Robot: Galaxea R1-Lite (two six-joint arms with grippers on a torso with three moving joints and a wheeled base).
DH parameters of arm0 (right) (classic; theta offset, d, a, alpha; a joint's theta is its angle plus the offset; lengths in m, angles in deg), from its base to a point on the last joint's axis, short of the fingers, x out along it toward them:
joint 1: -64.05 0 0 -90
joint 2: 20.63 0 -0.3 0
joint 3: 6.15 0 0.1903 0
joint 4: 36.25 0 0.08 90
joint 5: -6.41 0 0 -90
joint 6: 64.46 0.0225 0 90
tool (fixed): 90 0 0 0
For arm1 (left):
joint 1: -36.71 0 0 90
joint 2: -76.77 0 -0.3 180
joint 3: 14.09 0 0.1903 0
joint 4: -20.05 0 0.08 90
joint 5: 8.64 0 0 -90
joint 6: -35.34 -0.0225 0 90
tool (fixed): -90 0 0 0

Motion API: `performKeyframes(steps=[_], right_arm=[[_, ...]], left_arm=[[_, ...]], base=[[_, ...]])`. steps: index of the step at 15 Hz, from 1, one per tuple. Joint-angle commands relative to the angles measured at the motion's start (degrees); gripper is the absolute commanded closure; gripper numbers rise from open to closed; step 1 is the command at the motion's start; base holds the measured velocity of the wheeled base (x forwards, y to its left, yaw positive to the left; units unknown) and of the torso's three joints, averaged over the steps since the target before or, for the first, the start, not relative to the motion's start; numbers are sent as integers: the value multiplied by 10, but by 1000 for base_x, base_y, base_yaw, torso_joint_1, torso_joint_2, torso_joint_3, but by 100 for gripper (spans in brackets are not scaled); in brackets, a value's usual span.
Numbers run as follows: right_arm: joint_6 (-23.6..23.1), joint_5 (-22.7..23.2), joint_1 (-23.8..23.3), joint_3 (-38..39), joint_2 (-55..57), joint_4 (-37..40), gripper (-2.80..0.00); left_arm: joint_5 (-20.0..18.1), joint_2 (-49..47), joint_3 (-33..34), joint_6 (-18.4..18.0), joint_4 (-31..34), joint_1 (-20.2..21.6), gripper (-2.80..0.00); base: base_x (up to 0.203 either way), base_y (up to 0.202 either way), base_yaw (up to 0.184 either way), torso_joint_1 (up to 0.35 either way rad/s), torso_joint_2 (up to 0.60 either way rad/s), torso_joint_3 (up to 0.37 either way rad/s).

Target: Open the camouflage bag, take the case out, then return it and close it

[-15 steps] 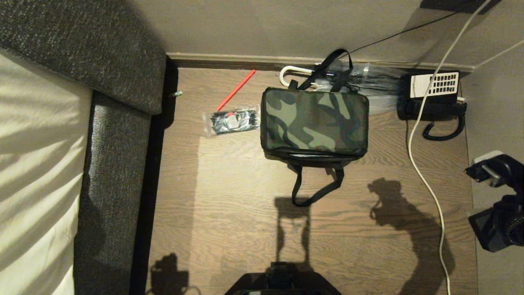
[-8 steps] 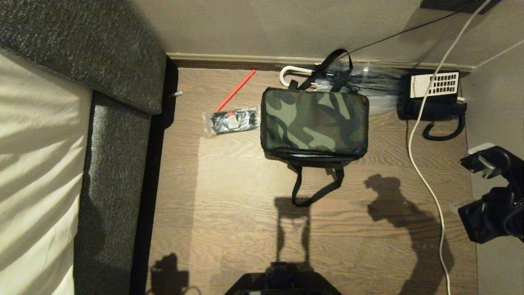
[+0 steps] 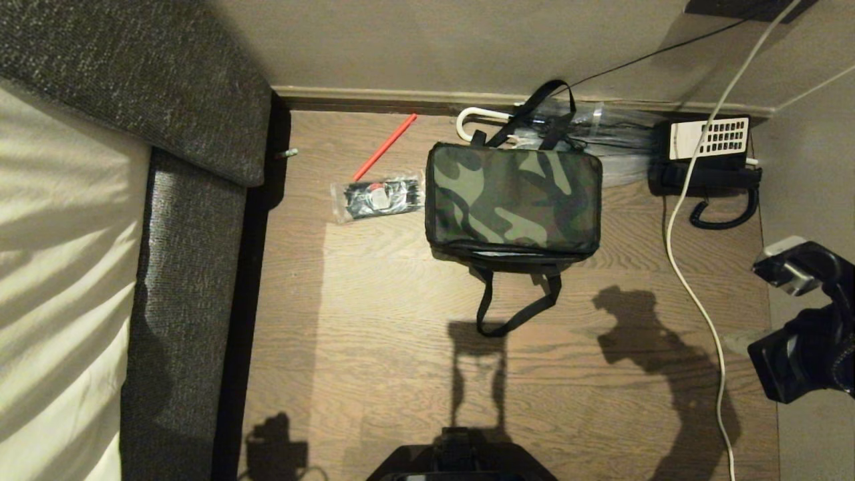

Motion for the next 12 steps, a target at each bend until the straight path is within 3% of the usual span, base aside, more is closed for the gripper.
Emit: performKeyframes(steps=[1,12], right_arm=[[0,1,-4,4,0,-6,0],[9,4,-4,7,17,-32,0]], left_arm=[[0,0,2,0,0,0,0],[0,0,1,0,0,0,0]], base=[[0,0,0,0,0,0],[0,0,0,0,0,0]])
